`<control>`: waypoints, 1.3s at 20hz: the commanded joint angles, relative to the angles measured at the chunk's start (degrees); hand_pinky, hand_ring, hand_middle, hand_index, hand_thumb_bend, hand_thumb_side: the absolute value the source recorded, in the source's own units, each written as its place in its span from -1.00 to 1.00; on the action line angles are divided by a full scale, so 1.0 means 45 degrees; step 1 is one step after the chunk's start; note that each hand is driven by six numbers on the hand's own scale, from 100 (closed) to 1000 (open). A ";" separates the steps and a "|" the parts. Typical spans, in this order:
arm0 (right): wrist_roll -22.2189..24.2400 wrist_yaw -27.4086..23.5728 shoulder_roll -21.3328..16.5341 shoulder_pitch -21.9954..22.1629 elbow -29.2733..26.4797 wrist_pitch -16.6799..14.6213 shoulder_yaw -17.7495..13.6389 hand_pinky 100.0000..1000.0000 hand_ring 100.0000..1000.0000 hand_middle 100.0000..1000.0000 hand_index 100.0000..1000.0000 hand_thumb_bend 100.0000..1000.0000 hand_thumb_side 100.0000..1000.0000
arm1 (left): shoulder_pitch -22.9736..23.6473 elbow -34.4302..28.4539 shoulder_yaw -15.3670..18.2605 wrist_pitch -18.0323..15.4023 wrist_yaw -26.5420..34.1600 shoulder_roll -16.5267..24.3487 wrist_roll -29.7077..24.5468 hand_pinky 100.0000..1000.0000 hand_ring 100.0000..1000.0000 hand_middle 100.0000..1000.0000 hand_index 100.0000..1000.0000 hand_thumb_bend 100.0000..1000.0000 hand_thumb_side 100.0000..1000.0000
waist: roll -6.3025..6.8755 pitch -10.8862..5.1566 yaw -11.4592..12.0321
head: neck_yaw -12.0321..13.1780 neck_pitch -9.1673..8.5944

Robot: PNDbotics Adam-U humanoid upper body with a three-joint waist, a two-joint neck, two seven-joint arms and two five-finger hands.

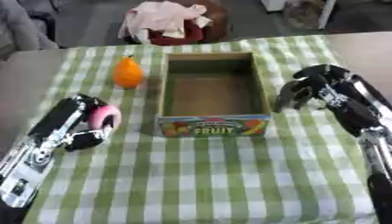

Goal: Pick up objects on the table and place them in the box.

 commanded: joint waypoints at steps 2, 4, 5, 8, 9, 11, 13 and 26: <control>0.0013 -0.0014 -0.0134 -0.0111 -0.0114 -0.0002 -0.0022 0.06 0.20 0.28 0.33 -0.76 -0.19 | -0.0525 -0.0812 0.0210 0.0218 0.0608 0.0664 -0.0097 -0.15 -0.26 -0.36 0.28 -1.00 -0.54 | -0.0016 -0.0170 -0.0004 | -0.0012 0.0065; 0.0069 -0.0048 -0.0118 -0.0121 -0.0115 -0.0006 0.0051 0.06 0.20 0.28 0.33 -0.76 -0.19 | -0.0970 -0.1114 0.0111 0.0163 0.0838 0.0681 -0.0113 -0.15 -0.26 -0.36 0.28 -1.00 -0.54 | -0.0043 -0.0205 -0.0090 | 0.0108 0.0065; 0.0099 -0.0068 -0.0099 -0.0139 -0.0115 -0.0005 0.0084 0.06 0.20 0.28 0.33 -0.76 -0.19 | -0.1292 -0.1098 0.0039 0.0175 0.0934 0.0581 -0.0208 -0.15 -0.25 -0.35 0.28 -1.00 -0.53 | -0.0057 -0.0209 -0.0130 | 0.0153 0.0065; 0.0199 -0.0131 -0.0062 -0.0214 -0.0137 -0.0022 0.0195 0.06 0.20 0.28 0.33 -0.76 -0.19 | -0.2172 -0.0664 -0.0229 0.0029 0.0959 0.0123 -0.0507 -0.13 -0.24 -0.34 0.29 -1.00 -0.54 | -0.0115 -0.0236 -0.0339 | 0.0275 0.0065; 0.0226 -0.0156 -0.0054 -0.0241 -0.0143 -0.0031 0.0224 0.06 0.20 0.28 0.33 -0.76 -0.19 | -0.2477 -0.0406 -0.0316 -0.0075 0.0863 -0.0079 -0.0600 -0.13 -0.24 -0.34 0.29 -1.00 -0.54 | -0.0131 -0.0244 -0.0423 | 0.0321 0.0065; 0.0257 -0.0206 -0.0041 -0.0290 -0.0153 -0.0043 0.0268 0.06 0.20 0.28 0.33 -0.76 -0.20 | -0.3041 0.0167 -0.0476 -0.0328 0.0635 -0.0505 -0.0751 -0.11 -0.22 -0.33 0.30 -1.00 -0.55 | -0.0152 -0.0255 -0.0613 | 0.0421 0.0065; 0.0296 -0.0267 -0.0031 -0.0331 -0.0174 -0.0051 0.0320 0.06 0.20 0.28 0.33 -0.76 -0.20 | -0.3527 0.0828 -0.0625 -0.0625 0.0335 -0.0975 -0.0886 -0.10 -0.21 -0.32 0.31 -1.00 -0.56 | -0.0158 -0.0261 -0.0820 | 0.0513 0.0065; 0.0393 -0.0394 0.0002 -0.0422 -0.0253 -0.0031 0.0440 0.06 0.20 0.28 0.33 -0.76 -0.20 | -0.4370 0.4091 -0.0820 -0.2353 -0.1326 -0.3057 -0.1363 0.10 0.12 0.01 0.49 -1.00 -0.88 | -0.0122 -0.0165 -0.1509 | 0.0751 0.0065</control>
